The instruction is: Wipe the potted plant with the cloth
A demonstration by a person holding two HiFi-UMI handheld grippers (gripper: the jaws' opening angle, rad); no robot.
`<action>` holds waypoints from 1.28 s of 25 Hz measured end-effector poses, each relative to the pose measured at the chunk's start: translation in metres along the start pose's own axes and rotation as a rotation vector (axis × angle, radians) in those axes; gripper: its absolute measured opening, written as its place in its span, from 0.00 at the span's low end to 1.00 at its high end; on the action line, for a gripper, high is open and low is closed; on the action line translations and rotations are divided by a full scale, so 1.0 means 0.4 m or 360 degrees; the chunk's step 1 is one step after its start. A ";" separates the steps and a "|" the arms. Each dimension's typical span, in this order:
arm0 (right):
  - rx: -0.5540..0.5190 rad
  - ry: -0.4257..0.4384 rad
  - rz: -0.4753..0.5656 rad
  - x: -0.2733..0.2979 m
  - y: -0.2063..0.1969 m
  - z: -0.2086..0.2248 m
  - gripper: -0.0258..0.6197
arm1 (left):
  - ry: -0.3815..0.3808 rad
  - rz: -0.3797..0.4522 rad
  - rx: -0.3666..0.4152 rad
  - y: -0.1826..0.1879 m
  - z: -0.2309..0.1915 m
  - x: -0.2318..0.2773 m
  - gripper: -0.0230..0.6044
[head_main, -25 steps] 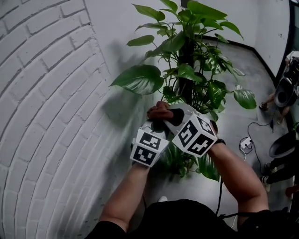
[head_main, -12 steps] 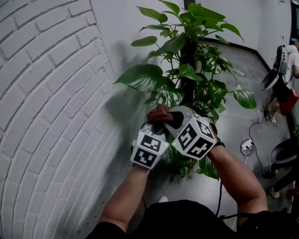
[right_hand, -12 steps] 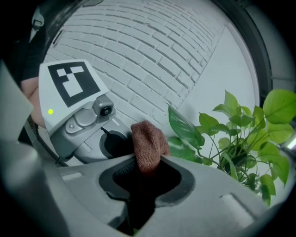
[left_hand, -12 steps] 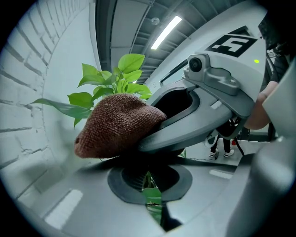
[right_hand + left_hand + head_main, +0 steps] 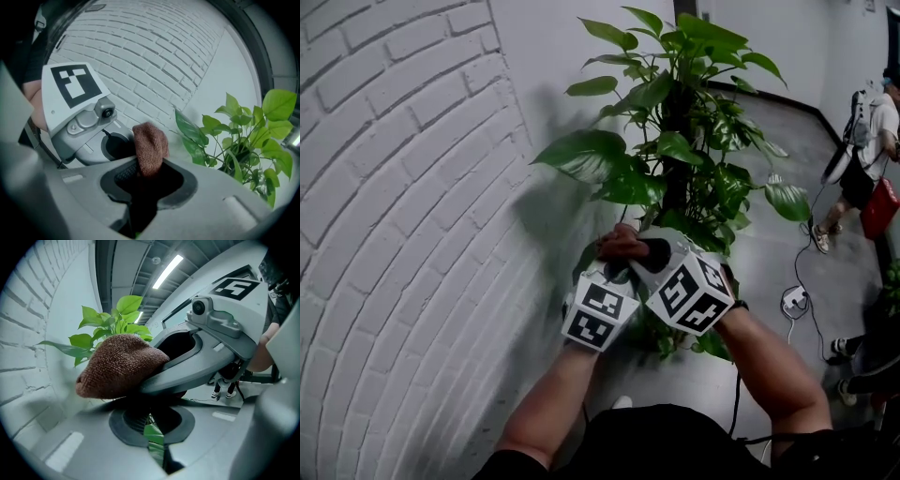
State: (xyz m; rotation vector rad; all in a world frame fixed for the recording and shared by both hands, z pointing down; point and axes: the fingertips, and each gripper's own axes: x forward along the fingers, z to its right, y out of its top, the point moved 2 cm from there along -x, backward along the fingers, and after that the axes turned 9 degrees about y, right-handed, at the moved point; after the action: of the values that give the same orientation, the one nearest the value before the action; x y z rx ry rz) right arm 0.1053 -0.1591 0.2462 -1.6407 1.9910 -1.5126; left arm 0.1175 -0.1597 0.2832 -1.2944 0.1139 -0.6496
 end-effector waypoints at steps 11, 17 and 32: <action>0.0128 0.0011 0.0054 -0.072 -0.085 -0.101 0.14 | -0.0059 -0.0093 -0.0062 -0.055 0.138 -0.034 0.06; 0.0527 0.0087 0.0315 -0.127 -0.159 -0.204 0.15 | -0.0142 -0.0096 -0.0215 -0.117 0.253 -0.087 0.06; 0.1182 0.0019 0.0727 -0.339 -0.274 -0.422 0.15 | -0.0142 -0.0109 -0.0522 -0.224 0.271 -0.342 0.06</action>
State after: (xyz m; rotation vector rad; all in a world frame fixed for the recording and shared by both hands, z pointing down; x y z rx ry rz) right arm 0.1194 0.0604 0.3483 -0.8176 1.3878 -1.7484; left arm 0.0179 -0.0090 0.3599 -1.6473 0.1062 -0.6479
